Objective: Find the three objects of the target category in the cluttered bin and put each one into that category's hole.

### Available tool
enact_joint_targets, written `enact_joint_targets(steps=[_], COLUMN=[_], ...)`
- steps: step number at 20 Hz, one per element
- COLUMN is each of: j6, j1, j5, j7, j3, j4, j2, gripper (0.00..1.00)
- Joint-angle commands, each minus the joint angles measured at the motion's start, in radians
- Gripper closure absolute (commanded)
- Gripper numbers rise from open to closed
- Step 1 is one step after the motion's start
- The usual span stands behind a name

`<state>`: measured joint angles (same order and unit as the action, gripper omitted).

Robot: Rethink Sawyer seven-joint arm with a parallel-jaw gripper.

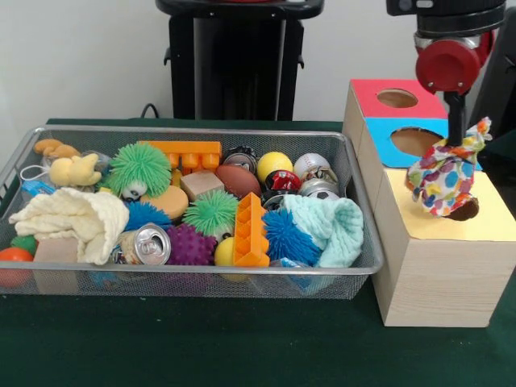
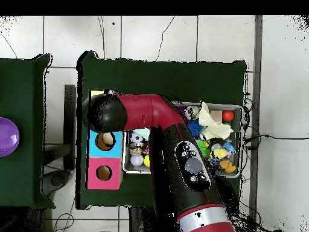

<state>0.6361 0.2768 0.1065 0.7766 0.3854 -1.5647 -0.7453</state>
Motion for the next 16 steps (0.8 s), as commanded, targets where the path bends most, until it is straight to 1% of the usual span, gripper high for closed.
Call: enact_joint_targets(steps=[1,4,5,7,8,9,12,16], j6=[-0.046,-0.082,-0.115,-0.133,-0.15,-0.155,-0.147,-0.15], j1=[0.0,0.0,0.003,-0.011,-0.011,-0.017,-0.022,-0.013], j5=[0.008,0.006,-0.01,-0.032,-0.034,-0.039,-0.059,-0.085], j7=[0.275,0.27,0.282,0.323,0.324,0.329,0.327,0.318], j3=[-0.085,-0.086,-0.075,-0.089,-0.089,-0.093,-0.099,-0.083], j4=[-0.05,-0.056,-0.065,-0.066,-0.068,-0.066,-0.065,-0.082], j2=[0.037,0.055,0.074,0.114,0.125,0.139,0.15,0.156], gripper=[1.0,1.0,1.0,1.0,1.0,1.0,1.0,1.0])
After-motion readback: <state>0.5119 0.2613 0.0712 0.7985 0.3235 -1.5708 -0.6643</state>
